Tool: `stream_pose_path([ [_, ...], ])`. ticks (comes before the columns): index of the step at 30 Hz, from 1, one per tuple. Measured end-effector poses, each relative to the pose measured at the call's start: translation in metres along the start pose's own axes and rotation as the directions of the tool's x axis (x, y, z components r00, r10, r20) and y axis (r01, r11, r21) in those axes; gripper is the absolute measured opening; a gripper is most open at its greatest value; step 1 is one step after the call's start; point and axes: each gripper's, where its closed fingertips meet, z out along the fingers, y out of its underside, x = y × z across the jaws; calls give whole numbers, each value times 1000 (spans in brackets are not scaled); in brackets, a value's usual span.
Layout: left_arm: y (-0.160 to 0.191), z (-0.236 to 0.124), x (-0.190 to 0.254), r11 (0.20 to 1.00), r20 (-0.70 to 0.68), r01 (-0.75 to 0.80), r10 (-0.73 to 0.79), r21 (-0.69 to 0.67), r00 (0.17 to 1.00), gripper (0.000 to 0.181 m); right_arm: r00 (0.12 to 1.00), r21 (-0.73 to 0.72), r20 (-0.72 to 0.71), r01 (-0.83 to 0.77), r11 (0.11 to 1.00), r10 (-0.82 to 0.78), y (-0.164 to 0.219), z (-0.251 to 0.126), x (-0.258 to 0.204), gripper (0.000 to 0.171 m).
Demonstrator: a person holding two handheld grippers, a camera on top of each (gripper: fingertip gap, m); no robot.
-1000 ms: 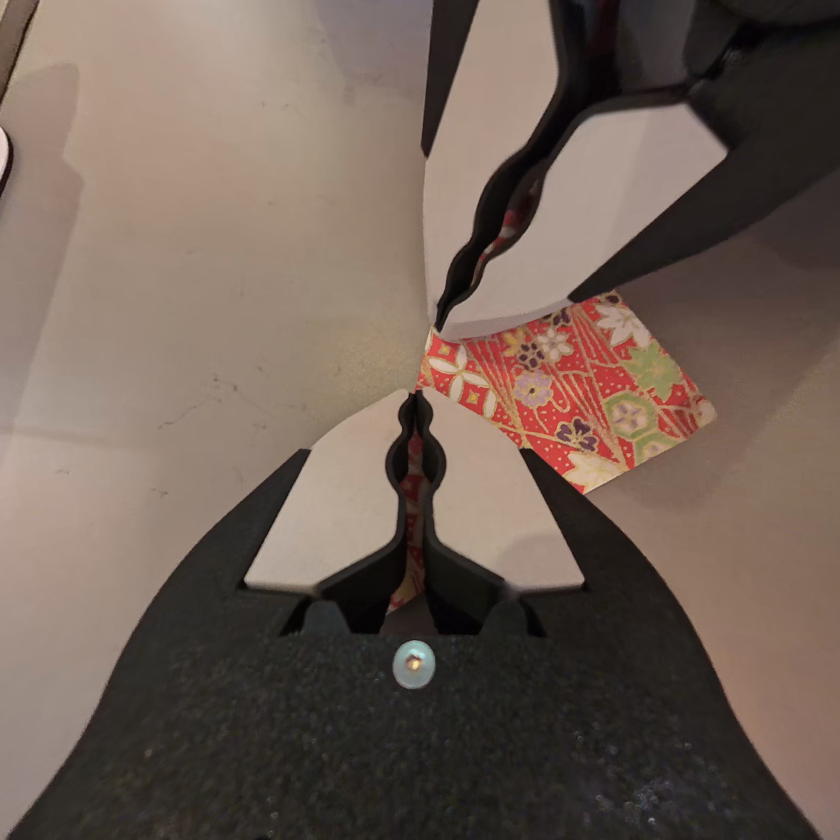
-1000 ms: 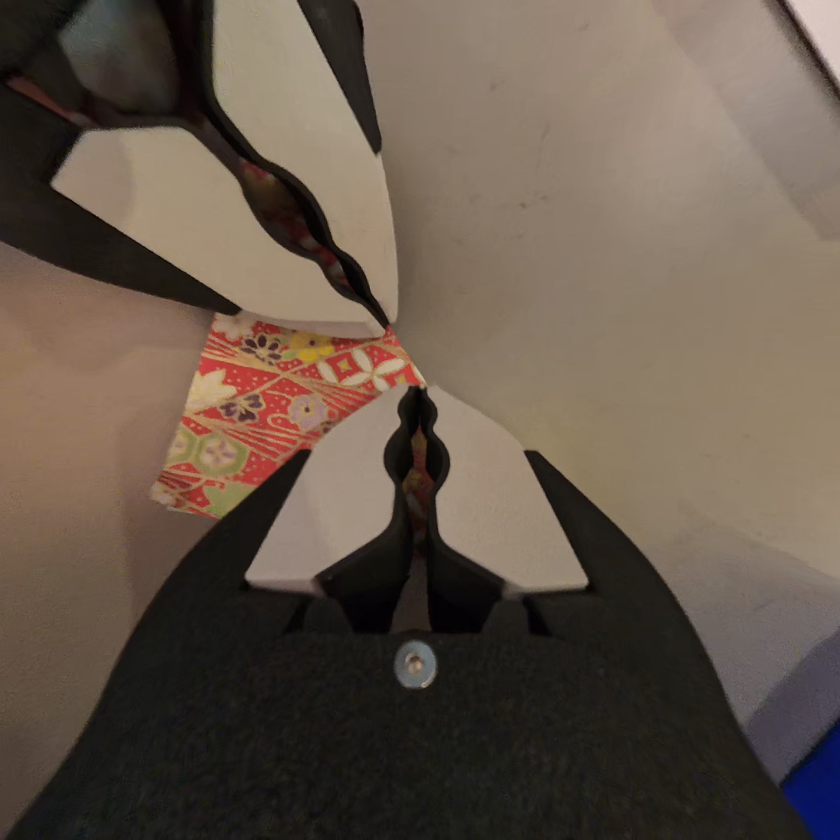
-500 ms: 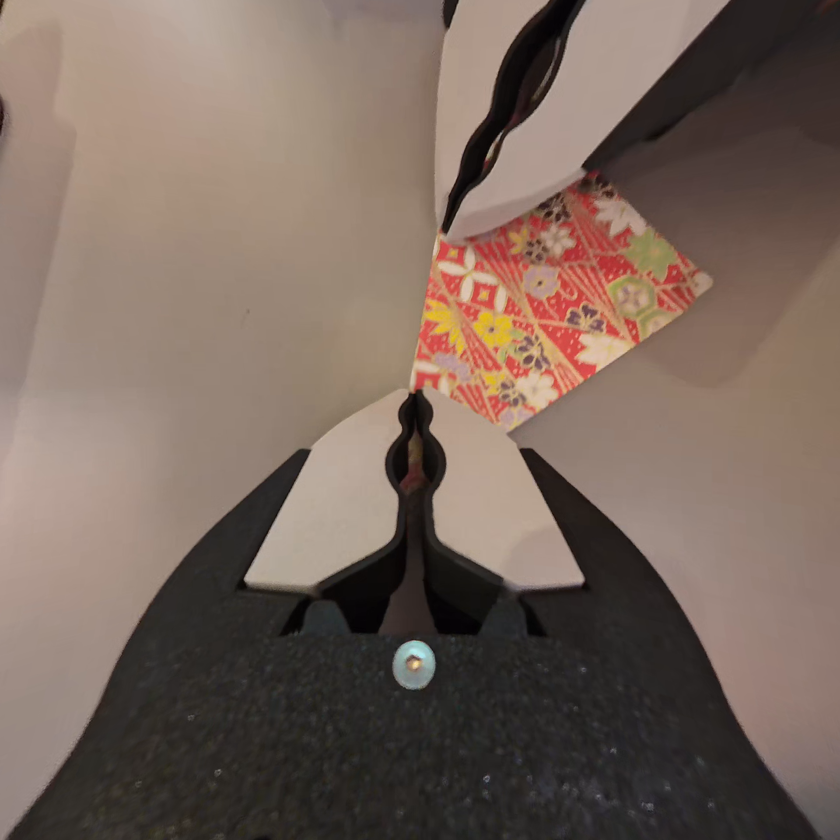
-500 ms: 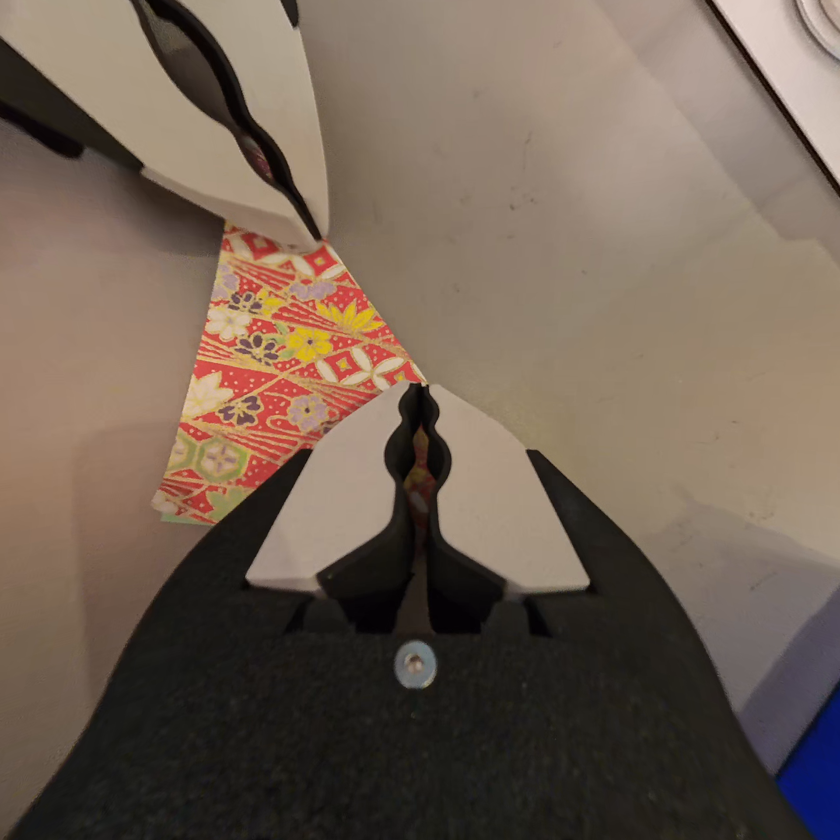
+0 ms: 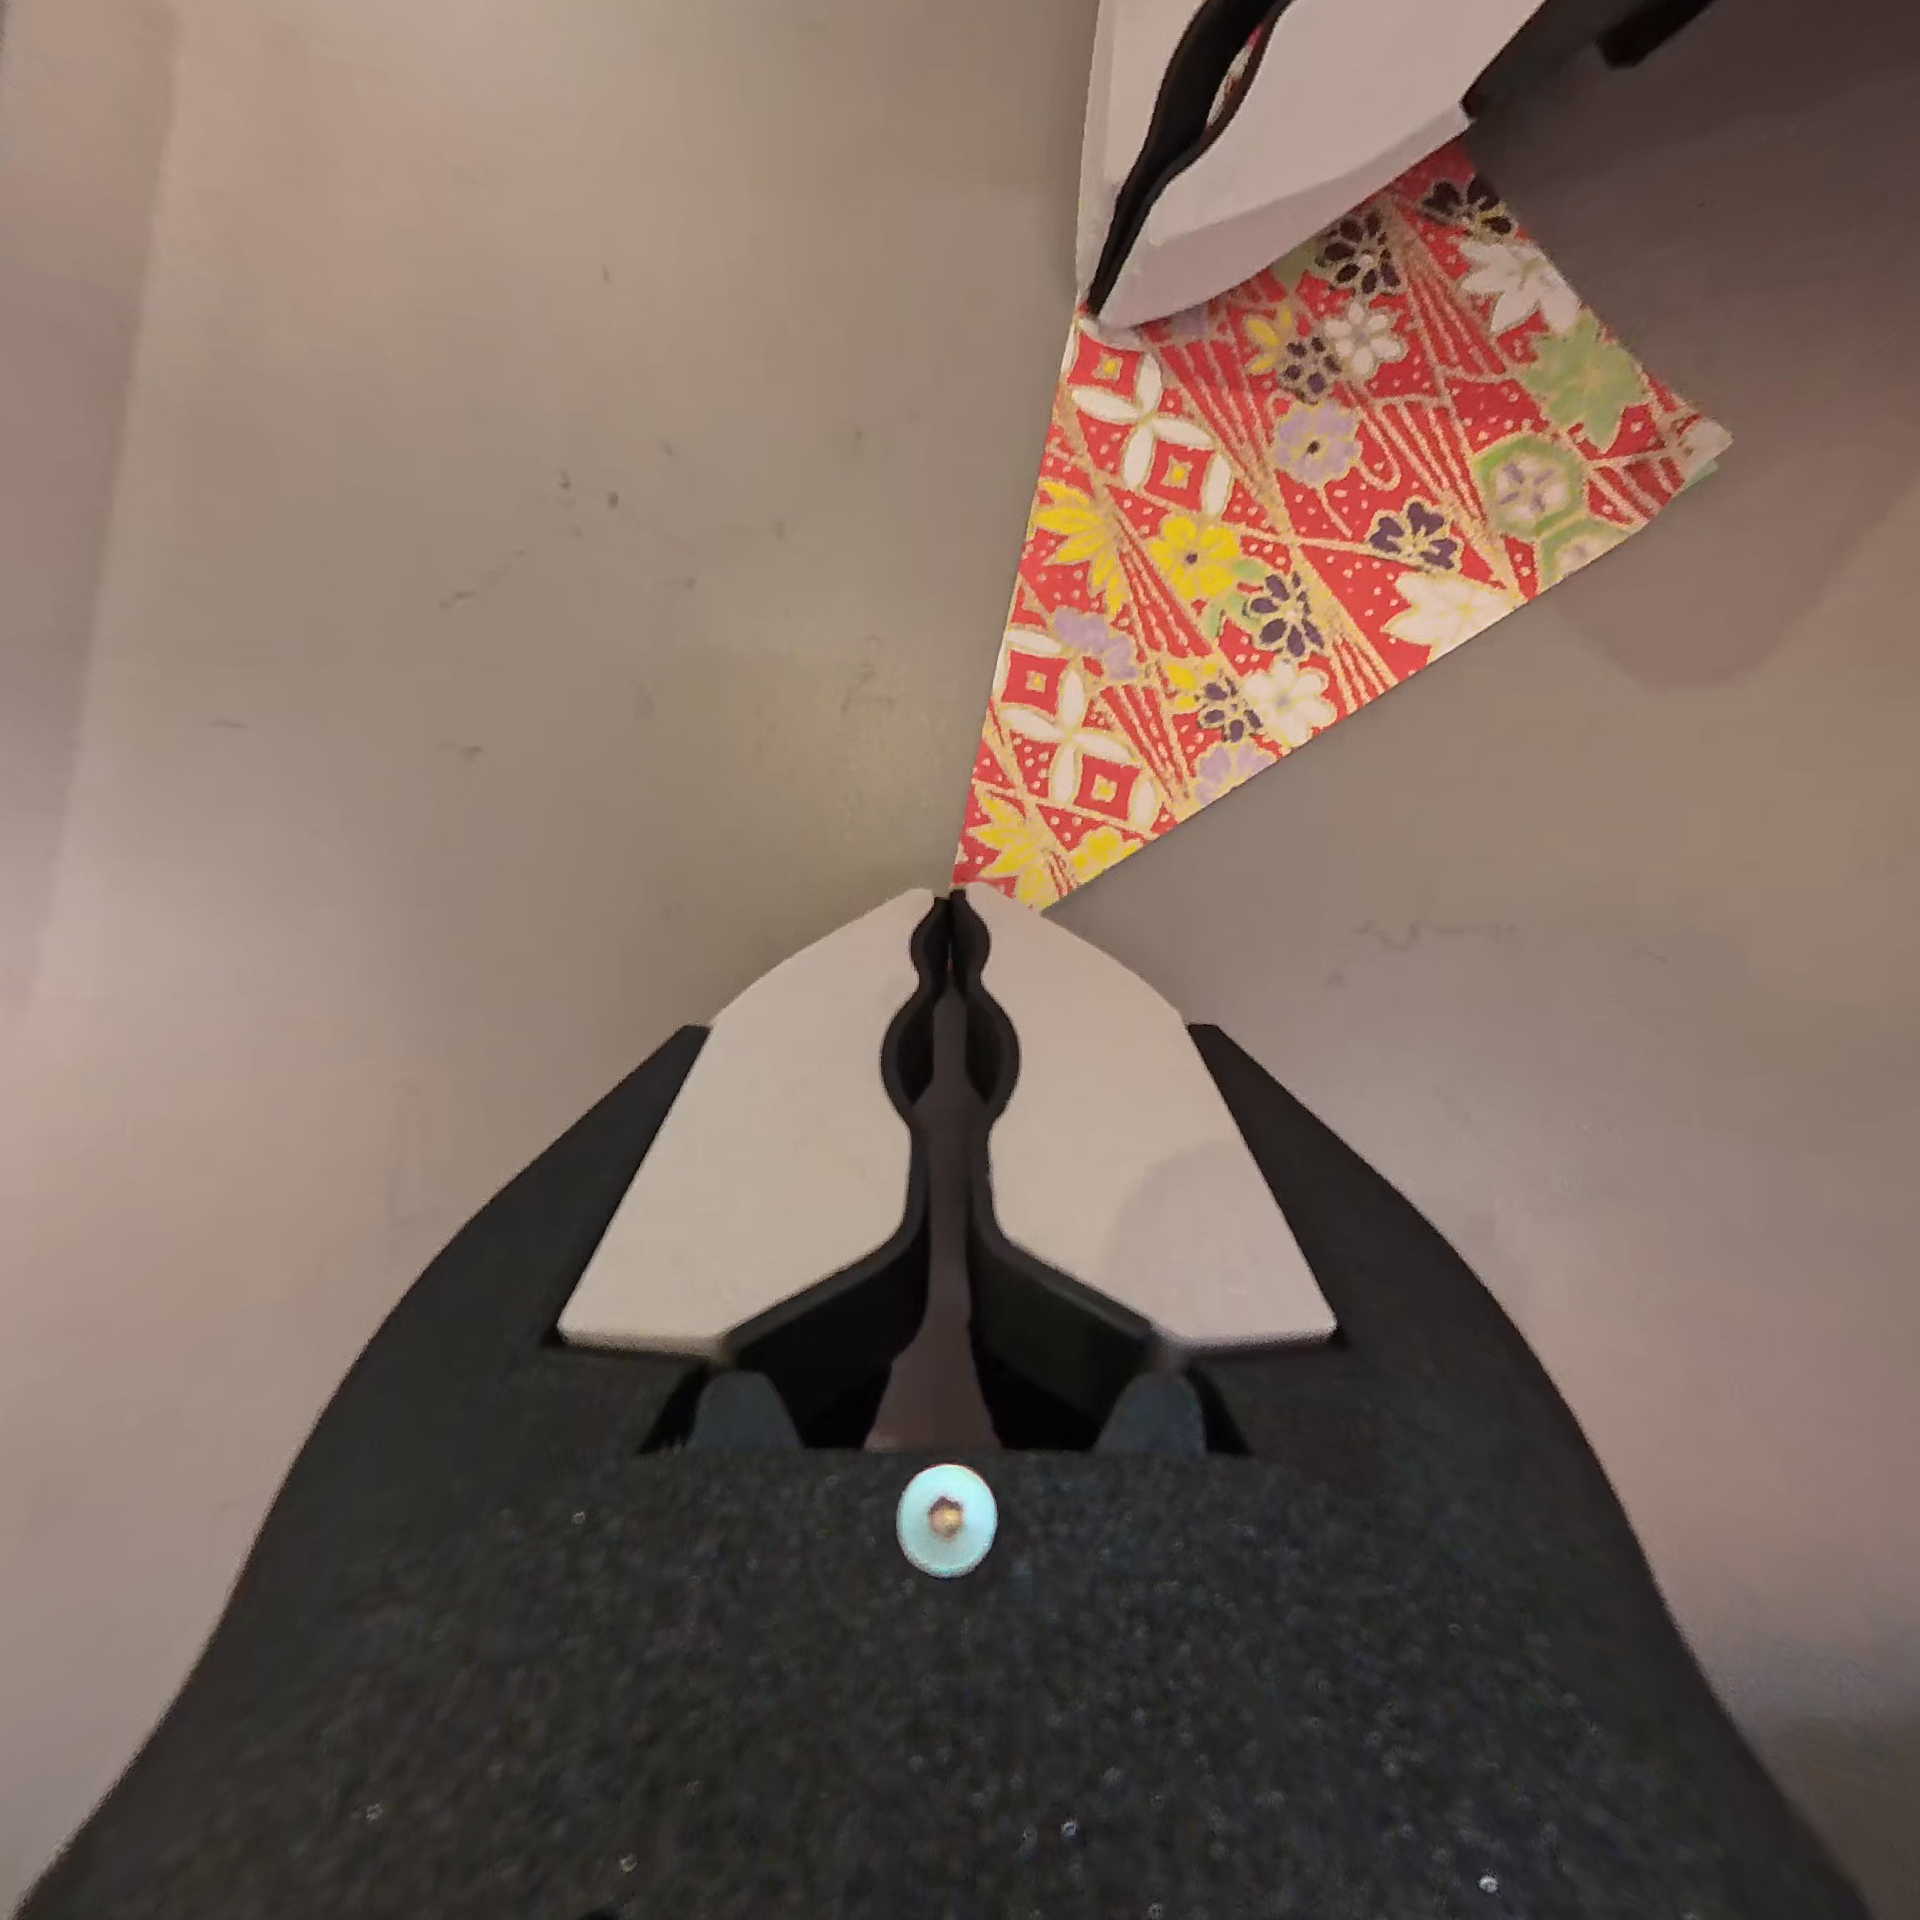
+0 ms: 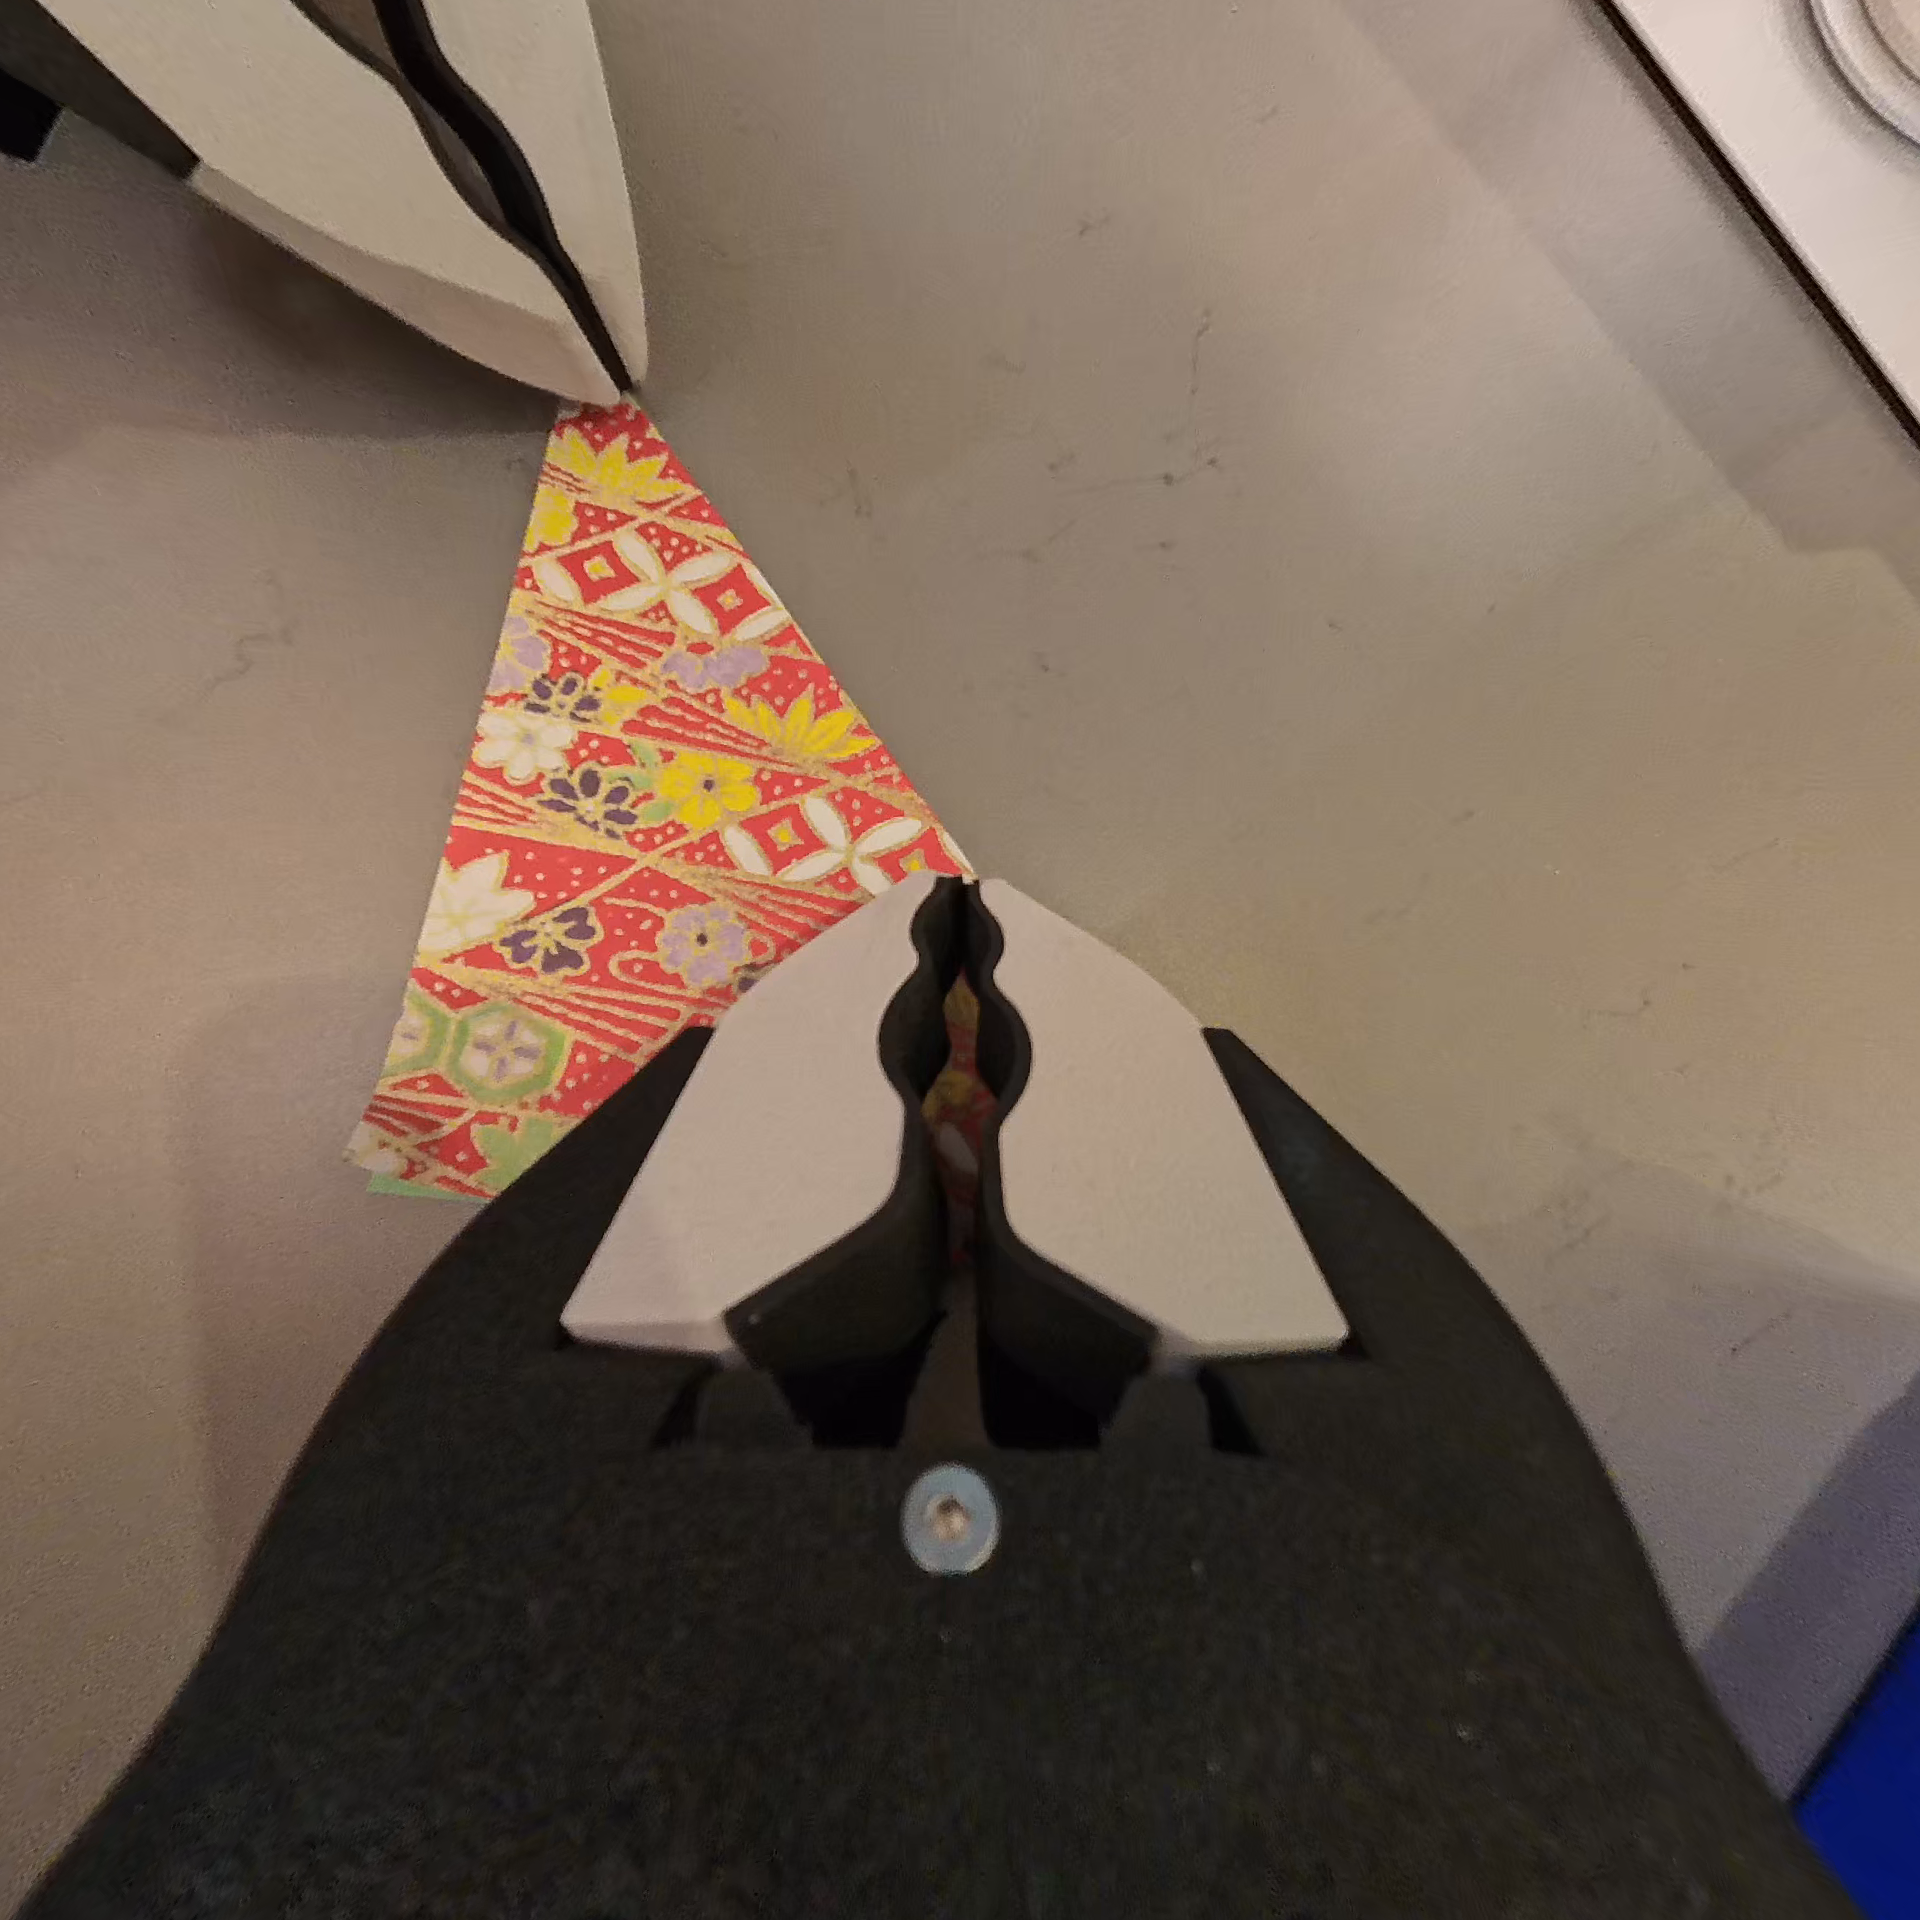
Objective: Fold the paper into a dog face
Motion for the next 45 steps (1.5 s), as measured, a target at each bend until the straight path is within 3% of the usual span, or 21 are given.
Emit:
stream_pose_path([
  [14, 23, -15, -16, 994, 24, 87, -86, -60, 996, 0, 1000, 6, 3, 0, 1000, 0, 0, 0, 0, 1],
  [20, -35, -18, -3, 977, -44, 129, -123, 168, 991, 0, 1000, 11, 6, 0, 1000, 0, -1, 0, 0, 1],
  [26, -49, 27, 21, 997, -75, 66, -62, 45, 995, 0, 1000, 20, 11, -4, 1000, 4, -1, 0, 0, 1],
  [38, -48, 28, 24, 998, -38, 42, -40, 49, 998, 0, 998, 10, 7, -61, 998, 61, 18, -12, 16, 1],
  [45, -47, 27, 24, 998, -37, 46, -44, 53, 998, 0, 979, -38, -109, -177, 984, 172, 46, -31, 40, 1],
])
